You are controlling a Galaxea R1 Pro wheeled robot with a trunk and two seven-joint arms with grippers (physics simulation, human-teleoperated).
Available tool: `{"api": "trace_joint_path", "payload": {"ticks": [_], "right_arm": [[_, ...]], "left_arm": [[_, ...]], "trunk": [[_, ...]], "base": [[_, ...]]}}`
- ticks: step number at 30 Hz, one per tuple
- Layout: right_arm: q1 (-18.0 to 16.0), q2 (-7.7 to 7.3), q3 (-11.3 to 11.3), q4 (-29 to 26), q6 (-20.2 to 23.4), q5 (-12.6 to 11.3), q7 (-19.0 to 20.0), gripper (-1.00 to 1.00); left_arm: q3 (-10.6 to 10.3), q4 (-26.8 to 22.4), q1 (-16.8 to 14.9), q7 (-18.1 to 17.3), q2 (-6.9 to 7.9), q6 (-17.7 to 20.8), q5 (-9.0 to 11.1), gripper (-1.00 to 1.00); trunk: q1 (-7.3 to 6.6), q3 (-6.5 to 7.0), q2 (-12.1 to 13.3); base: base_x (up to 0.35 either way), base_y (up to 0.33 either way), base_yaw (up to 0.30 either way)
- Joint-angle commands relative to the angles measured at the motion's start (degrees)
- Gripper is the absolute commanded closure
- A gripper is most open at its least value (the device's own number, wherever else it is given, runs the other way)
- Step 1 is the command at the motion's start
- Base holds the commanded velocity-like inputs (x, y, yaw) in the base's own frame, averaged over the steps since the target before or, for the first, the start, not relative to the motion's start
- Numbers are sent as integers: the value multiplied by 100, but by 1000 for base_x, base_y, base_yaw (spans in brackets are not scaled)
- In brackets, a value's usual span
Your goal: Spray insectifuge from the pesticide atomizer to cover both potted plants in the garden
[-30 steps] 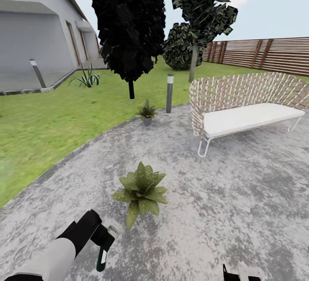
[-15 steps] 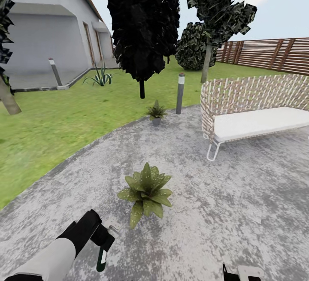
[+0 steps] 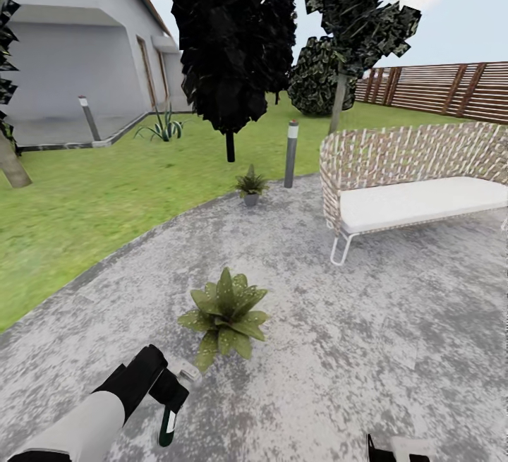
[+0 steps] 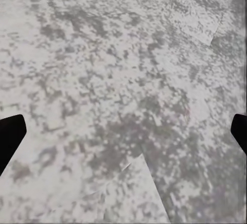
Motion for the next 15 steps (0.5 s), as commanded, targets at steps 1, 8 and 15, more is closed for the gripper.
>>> {"api": "trace_joint_path", "payload": {"ticks": [1, 8, 15], "right_arm": [[-5, 0, -26, 12, -19, 61, -39, -100], [-5, 10, -26, 12, -19, 61, -39, -100], [-7, 10, -26, 12, -19, 61, -39, -100]], "left_arm": [[-26, -15, -1, -49, 3, 12, -48, 100], [-26, -13, -1, -48, 2, 12, -48, 100], [-26, -9, -1, -48, 2, 11, -48, 100]], "trunk": [[-1, -5, -2], [-1, -5, -2], [-1, -5, -2]], "base": [[63, -272, 0], [90, -272, 29], [96, -272, 249]]}}
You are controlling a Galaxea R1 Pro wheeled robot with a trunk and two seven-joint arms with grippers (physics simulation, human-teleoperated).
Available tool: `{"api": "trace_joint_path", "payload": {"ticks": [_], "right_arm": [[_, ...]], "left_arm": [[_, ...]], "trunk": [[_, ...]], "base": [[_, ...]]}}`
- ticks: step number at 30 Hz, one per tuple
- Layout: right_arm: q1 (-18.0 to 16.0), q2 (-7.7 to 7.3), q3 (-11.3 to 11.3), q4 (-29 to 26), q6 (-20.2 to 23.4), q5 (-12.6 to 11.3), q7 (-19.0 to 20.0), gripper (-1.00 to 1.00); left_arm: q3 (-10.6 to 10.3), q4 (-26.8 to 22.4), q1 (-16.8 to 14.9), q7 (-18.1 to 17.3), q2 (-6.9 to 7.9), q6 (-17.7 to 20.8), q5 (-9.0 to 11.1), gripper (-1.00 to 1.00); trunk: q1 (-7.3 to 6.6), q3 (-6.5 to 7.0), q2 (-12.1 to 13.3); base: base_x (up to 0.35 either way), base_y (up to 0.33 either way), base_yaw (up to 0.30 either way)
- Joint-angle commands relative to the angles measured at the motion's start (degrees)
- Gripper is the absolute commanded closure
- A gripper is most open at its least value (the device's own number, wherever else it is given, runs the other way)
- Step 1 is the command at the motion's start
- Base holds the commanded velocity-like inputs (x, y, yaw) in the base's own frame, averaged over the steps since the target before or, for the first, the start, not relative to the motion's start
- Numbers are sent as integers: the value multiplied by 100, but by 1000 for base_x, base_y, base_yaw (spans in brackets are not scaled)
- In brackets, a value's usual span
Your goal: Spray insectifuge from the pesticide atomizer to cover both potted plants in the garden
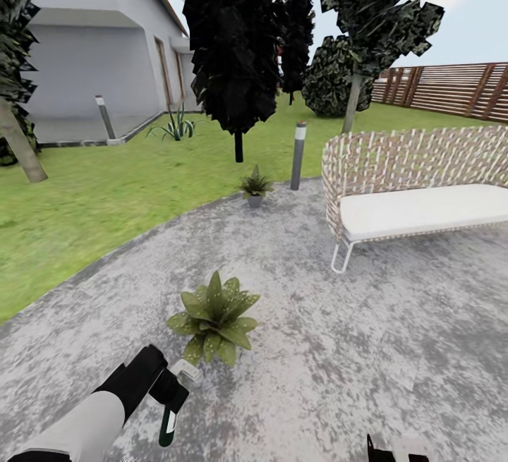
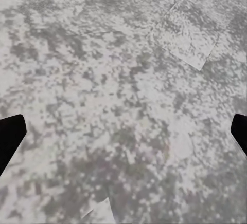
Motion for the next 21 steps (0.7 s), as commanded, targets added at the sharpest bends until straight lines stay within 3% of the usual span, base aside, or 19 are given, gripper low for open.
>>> {"api": "trace_joint_path", "payload": {"ticks": [1, 8, 16, 21], "right_arm": [[-5, -2, -26, 11, -20, 62, -39, -100], [-4, -2, -26, 11, -22, 62, -39, -100], [-3, -2, -26, 11, -21, 62, -39, -100], [-3, -2, -26, 11, -21, 62, -39, -100]], "left_arm": [[-26, -12, -3, -50, 3, 10, -48, 100], [-26, -11, -3, -49, 3, 10, -48, 100], [-26, -16, -3, -49, 3, 10, -48, 100], [-26, -16, -3, -49, 3, 10, -48, 100]], "trunk": [[0, -5, -2], [0, -5, -2], [0, -5, -2], [0, -5, -2]], "base": [[96, -272, 276], [96, -272, 246], [96, -272, 24], [96, -272, 180]]}}
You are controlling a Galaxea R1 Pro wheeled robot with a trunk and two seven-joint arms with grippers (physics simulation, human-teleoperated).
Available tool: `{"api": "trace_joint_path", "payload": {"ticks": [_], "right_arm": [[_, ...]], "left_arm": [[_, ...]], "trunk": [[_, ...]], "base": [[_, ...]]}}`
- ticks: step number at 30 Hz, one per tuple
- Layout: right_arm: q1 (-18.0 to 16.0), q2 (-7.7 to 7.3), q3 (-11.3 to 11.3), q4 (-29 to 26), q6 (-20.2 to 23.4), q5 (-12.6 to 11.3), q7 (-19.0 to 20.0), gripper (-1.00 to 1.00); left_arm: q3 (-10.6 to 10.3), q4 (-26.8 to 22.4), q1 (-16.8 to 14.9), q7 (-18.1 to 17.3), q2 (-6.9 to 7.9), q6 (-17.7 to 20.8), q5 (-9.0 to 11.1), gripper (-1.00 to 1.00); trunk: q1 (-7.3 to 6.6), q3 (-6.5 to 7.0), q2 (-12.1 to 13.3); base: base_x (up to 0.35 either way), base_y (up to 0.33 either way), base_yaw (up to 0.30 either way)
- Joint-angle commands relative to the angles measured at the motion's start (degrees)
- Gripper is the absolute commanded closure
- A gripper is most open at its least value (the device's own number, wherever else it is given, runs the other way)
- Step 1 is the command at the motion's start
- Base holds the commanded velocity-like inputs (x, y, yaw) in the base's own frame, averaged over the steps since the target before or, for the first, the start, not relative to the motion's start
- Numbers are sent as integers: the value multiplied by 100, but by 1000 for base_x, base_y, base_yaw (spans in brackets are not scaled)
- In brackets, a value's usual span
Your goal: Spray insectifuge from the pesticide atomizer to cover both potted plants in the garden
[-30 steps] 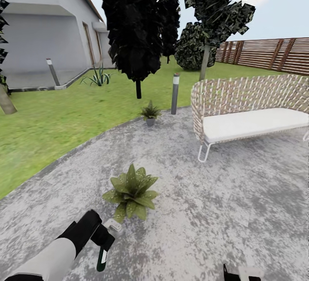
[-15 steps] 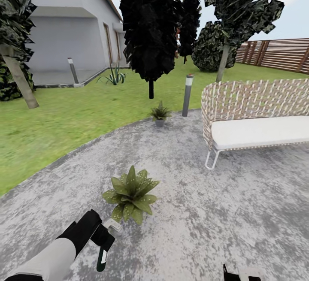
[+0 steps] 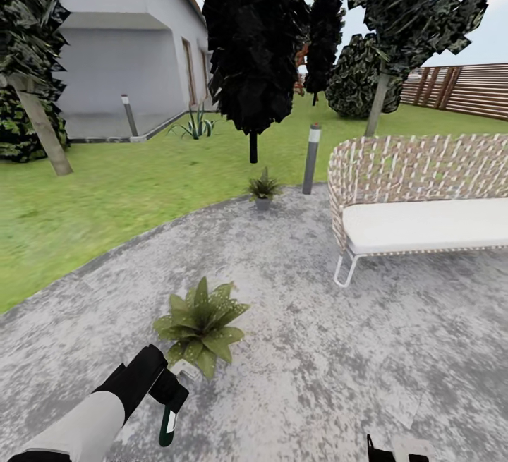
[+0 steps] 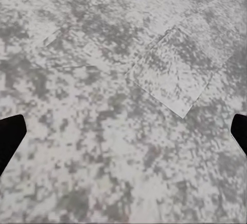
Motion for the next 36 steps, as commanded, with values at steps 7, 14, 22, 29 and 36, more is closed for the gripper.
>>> {"api": "trace_joint_path", "payload": {"ticks": [7, 14, 22, 29, 36], "right_arm": [[-6, -2, -26, 12, -20, 62, -39, -100], [-5, 4, -26, 12, -20, 62, -39, -100], [-4, -2, -26, 12, -20, 62, -39, -100], [-5, 3, -26, 12, -23, 62, -39, -100], [-5, 7, -26, 12, -20, 62, -39, -100]], "left_arm": [[-26, -13, -3, -49, 3, 16, -48, 100], [-26, -14, -3, -49, 11, 19, -48, 100], [-26, -14, -3, -49, 4, 13, -47, 100], [-20, -14, -3, -49, 3, 10, -48, 100], [-19, -14, -3, -49, 3, 10, -48, 100]], "trunk": [[0, -5, -2], [0, -5, -2], [0, -5, -2], [0, -5, -2], [0, -5, -2]], "base": [[52, -272, 264], [-41, -107, 266], [0, -1, 160], [49, -133, 6], [110, -252, 225]]}}
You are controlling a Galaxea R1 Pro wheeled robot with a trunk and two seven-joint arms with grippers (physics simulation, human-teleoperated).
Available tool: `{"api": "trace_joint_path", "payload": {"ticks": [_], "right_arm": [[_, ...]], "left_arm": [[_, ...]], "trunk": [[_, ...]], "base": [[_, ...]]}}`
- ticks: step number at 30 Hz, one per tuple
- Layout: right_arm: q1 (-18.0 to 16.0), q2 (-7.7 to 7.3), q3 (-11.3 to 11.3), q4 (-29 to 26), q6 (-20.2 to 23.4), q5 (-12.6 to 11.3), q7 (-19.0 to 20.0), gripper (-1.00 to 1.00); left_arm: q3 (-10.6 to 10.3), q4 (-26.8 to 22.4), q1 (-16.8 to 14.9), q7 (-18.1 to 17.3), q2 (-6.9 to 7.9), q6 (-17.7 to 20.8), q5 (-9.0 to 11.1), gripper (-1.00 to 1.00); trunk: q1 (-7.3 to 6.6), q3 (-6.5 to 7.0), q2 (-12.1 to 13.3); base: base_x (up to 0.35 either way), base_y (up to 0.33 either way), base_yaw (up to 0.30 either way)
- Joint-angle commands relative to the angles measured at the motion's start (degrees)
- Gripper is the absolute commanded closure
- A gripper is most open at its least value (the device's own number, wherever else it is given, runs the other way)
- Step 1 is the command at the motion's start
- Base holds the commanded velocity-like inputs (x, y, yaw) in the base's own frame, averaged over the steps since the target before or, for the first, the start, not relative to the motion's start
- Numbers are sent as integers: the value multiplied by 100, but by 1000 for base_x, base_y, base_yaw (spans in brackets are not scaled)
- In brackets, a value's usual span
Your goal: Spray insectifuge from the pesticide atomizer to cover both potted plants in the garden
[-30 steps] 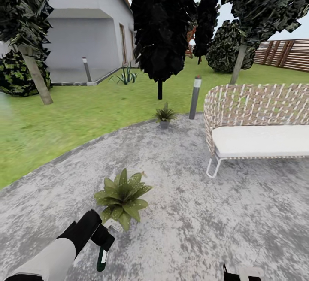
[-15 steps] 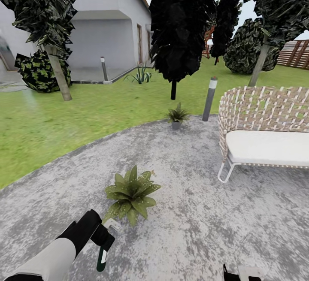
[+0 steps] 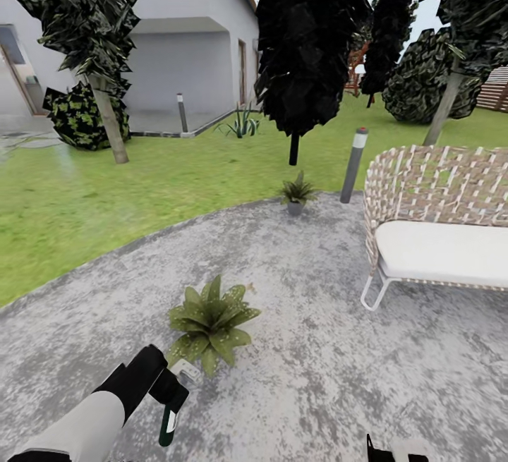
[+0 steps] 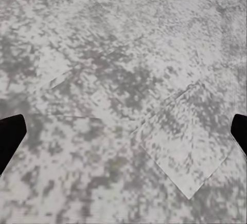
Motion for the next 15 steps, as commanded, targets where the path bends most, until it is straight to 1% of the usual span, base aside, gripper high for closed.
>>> {"api": "trace_joint_path", "payload": {"ticks": [1, 5, 7, 15], "right_arm": [[-4, -2, -26, 11, -20, 62, -39, -100], [-4, -2, -26, 11, -20, 62, -39, -100], [-4, -2, -26, 11, -20, 62, -39, -100], [-4, -2, -25, 11, -20, 62, -39, -100]], "left_arm": [[-28, -11, -3, -48, 3, 10, -47, 100], [-31, -13, -3, -48, 3, 10, -47, 100], [-30, -11, -3, -48, 3, 10, -47, 100], [-26, -11, -3, -48, 3, 16, -43, 100]], "trunk": [[0, -5, -2], [0, -5, -2], [0, -5, -2], [0, -5, -2]], "base": [[111, -253, 274], [111, -253, 276], [66, -169, 276], [6, -15, 276]]}}
